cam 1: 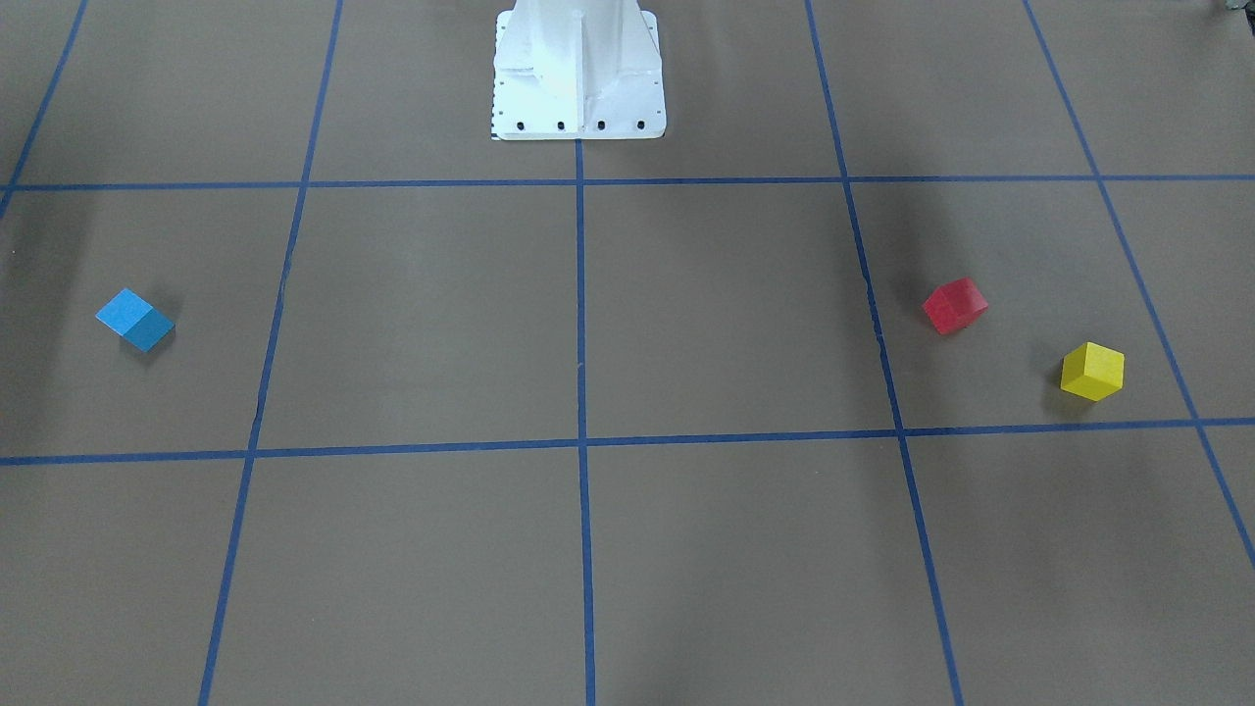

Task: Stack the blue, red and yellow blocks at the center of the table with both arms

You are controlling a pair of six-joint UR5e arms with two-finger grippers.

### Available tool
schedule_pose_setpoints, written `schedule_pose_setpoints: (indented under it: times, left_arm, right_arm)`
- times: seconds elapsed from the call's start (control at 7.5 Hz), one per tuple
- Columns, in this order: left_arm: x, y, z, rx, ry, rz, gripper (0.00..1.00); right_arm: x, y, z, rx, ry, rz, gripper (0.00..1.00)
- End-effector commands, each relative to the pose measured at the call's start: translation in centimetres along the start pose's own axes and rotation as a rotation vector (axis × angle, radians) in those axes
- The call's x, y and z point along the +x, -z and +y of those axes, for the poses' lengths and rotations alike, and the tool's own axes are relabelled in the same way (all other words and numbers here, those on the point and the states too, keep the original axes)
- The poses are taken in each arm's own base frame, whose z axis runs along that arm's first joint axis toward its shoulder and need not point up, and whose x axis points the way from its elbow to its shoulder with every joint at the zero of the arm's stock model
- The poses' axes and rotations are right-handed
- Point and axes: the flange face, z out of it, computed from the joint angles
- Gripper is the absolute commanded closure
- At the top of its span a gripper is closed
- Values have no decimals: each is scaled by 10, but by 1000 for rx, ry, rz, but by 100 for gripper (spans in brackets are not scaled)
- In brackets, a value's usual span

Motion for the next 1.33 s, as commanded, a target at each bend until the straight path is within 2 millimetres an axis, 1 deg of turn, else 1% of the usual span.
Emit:
schedule_pose_setpoints:
  times: [0.0,0.13,0.27,0.4,0.53,0.67,0.8,0.93,1.07,1.2]
  left_arm:
    - [8,3,-5,14,-23,1,0]
    - [9,4,-5,25,-32,0,0]
    - [9,5,-5,27,-33,1,0]
    - [9,4,-5,26,-33,1,0]
    - [9,4,-5,26,-33,1,0]
    - [9,4,-5,25,-32,1,0]
    - [8,3,-4,24,-31,0,0]
    - [8,3,-4,24,-31,0,0]
    - [8,4,-4,25,-32,0,0]
    - [8,4,-4,25,-32,0,0]
  right_arm:
    - [-40,37,-3,76,82,-7,0]
    - [-77,50,-8,104,159,7,0]
    - [-125,64,-33,128,239,-8,0]
    - [-172,40,-37,73,200,-74,0]
    - [-215,26,-44,28,169,-123,0]
    - [-263,2,-32,-11,288,-194,0]
    - [-267,-24,-15,7,365,-168,0]
    - [-253,-45,2,67,441,-107,0]
    - [-240,-56,16,106,495,-114,0]
    - [-234,-60,22,122,597,-107,1]
